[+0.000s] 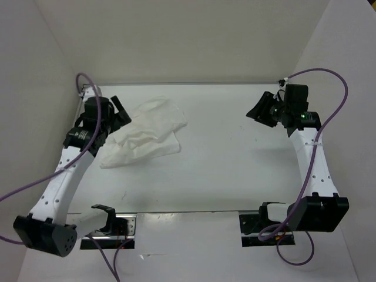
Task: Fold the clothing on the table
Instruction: Move the skirt to the center of the board, then flatten the skirt out
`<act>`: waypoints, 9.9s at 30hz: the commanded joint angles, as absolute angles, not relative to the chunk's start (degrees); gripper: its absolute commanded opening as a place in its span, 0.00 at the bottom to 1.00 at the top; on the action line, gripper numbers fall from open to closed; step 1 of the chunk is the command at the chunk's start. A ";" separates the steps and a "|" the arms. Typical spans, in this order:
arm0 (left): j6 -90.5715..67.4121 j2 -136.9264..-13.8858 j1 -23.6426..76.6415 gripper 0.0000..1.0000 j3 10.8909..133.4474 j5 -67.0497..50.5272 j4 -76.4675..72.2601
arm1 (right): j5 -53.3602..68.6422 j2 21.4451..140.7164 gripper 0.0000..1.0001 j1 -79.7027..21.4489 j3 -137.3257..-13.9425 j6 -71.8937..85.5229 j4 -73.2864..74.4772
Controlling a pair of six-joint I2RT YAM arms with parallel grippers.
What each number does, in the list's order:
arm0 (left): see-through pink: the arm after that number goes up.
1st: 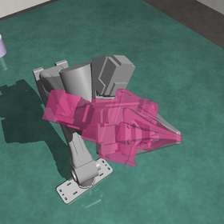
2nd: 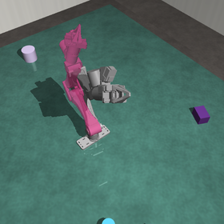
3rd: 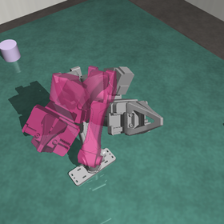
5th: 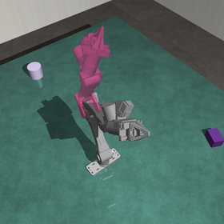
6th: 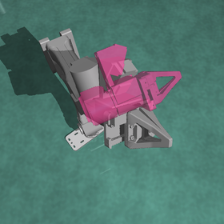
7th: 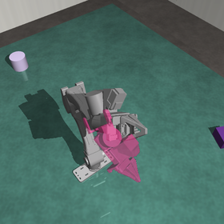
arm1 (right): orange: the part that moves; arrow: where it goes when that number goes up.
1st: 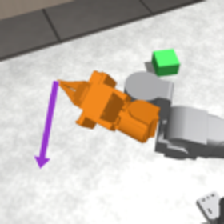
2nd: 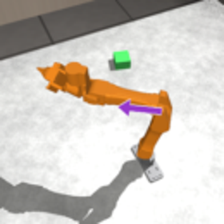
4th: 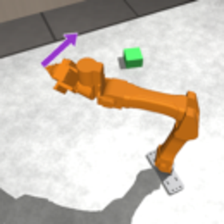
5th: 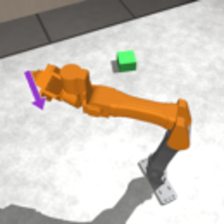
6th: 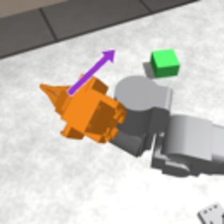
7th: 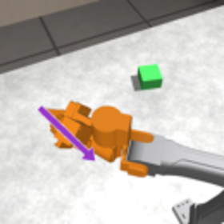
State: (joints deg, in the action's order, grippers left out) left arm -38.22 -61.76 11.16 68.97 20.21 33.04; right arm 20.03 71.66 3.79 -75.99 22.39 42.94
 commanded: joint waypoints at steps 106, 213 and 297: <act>-41.40 -101.52 18.11 0.82 66.18 -10.02 22.49 | 13.35 106.16 0.40 -31.46 -65.83 46.59 35.68; -36.47 -128.31 12.05 0.00 101.76 -21.51 26.36 | -8.85 125.95 0.25 -17.40 -103.40 28.49 45.53; -47.22 -103.89 16.80 0.00 70.50 -33.16 14.39 | -8.00 98.72 0.00 -10.92 -72.78 34.20 43.32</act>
State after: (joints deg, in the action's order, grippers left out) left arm -52.51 -108.29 17.50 71.90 -33.12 12.78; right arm -4.23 102.65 -14.22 -71.70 34.79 41.85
